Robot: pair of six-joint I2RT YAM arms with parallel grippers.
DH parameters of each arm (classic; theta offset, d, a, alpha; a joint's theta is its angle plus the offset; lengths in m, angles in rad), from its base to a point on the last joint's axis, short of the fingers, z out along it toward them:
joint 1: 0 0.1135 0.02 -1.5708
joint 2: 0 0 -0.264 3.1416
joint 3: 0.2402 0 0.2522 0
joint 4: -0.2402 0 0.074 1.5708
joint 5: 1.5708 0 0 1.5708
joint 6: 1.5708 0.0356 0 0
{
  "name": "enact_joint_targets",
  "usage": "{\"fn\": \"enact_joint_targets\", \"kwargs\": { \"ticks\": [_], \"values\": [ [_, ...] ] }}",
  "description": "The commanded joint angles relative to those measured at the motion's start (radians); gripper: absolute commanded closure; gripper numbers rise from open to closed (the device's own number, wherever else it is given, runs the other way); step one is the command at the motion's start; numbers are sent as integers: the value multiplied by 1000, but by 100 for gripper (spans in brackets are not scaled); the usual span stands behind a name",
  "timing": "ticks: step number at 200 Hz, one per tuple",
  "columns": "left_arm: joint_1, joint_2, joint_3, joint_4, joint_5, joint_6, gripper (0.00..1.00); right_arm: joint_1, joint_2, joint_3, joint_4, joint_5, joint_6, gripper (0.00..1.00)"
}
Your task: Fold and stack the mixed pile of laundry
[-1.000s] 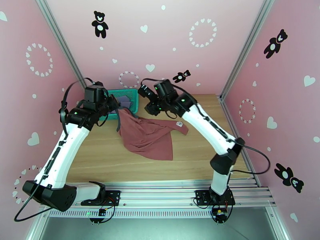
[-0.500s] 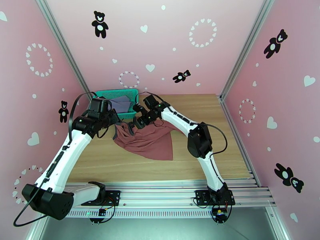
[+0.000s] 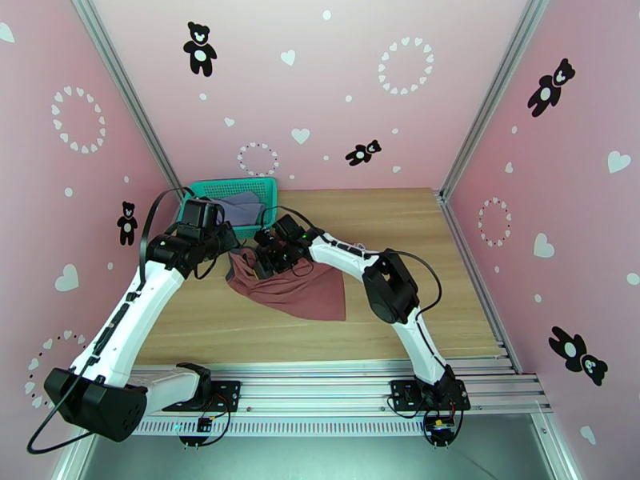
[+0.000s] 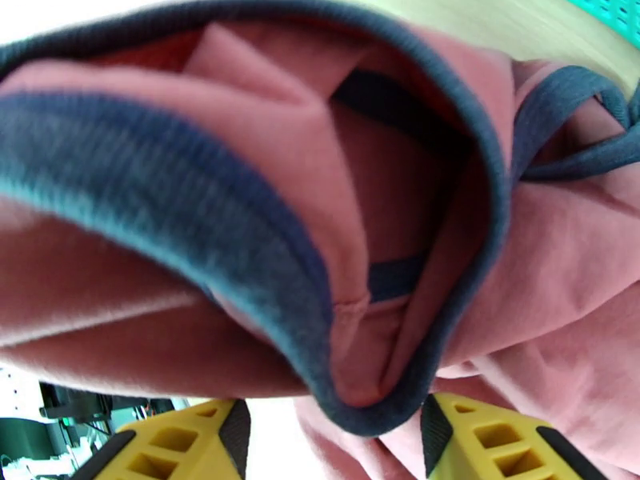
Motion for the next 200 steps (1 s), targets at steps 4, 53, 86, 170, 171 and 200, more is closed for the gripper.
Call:
{"fn": "enact_joint_targets", "kwargs": {
  "ticks": [4, 53, 86, 170, 171, 200],
  "values": [
    [5, -16, -2, 7, -17, 7, 100, -8, -48, 17, 8, 50, 21, 41],
    [5, -14, -3, 14, -11, 8, 100, -18, -38, 50, 11, 22, 40, 42],
    [5, -13, -1, 15, -9, 10, 100, -5, -14, 65, 13, -6, 54, 42],
    [5, -25, 2, 17, 2, 8, 100, 4, 79, 131, 8, 6, 94, 51],
    [5, -25, 2, 17, 1, 8, 100, 4, 81, 133, 6, 5, 95, 51],
    [5, -36, 4, 15, 5, 7, 100, 6, 102, 157, -10, 15, 94, 55]
  ]
}}
